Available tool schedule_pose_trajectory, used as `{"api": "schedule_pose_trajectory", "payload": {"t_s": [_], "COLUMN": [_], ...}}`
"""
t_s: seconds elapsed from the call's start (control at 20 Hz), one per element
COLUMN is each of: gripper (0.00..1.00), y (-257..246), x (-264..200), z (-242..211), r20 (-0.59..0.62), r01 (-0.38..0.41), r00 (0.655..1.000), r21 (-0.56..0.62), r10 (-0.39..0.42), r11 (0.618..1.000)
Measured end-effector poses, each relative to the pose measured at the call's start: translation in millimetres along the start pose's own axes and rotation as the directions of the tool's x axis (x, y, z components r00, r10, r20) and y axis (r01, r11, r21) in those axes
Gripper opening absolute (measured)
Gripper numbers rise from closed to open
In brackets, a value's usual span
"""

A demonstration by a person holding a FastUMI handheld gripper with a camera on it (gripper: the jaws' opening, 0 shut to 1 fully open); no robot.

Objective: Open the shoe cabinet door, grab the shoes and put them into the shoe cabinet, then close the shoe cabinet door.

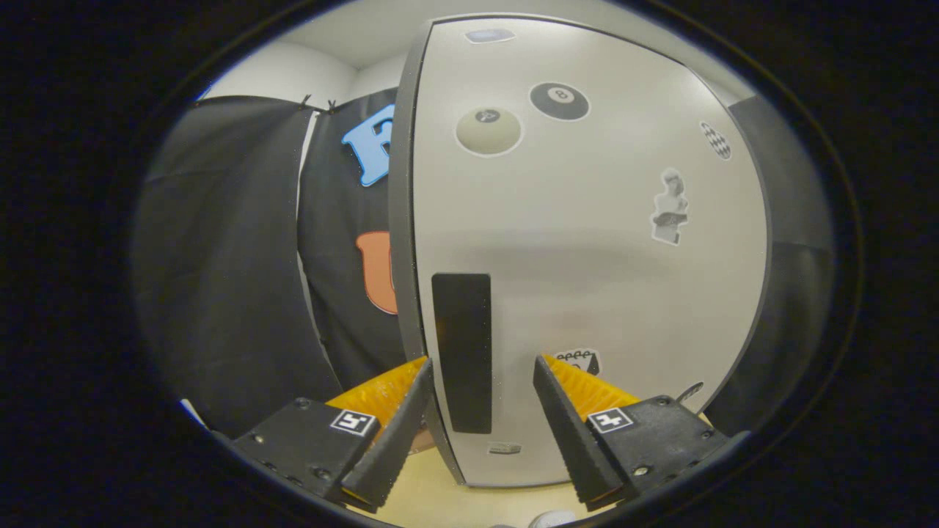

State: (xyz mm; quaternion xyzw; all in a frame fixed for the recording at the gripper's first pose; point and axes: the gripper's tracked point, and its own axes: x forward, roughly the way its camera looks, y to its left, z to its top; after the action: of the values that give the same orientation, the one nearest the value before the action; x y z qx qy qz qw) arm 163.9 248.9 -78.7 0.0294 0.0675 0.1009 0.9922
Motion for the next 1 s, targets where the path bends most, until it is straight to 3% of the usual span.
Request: {"api": "schedule_pose_trajectory", "payload": {"t_s": [0.05, 0.5, 1.0], "gripper": [0.79, 0.40, 0.27], "y": [0.2, 6.7, 7.9], "x": [2.3, 6.9, -21.1], "z": [-1.9, -6.0, -7.1], "r20": [-0.003, -0.021, -0.049], "r01": [-0.002, 0.022, -0.045], "r00": [1.000, 1.000, 0.998], "r21": [0.006, 0.024, 0.019], "r10": [0.002, -0.022, 0.046], "r11": [1.000, 0.999, 0.999]}}
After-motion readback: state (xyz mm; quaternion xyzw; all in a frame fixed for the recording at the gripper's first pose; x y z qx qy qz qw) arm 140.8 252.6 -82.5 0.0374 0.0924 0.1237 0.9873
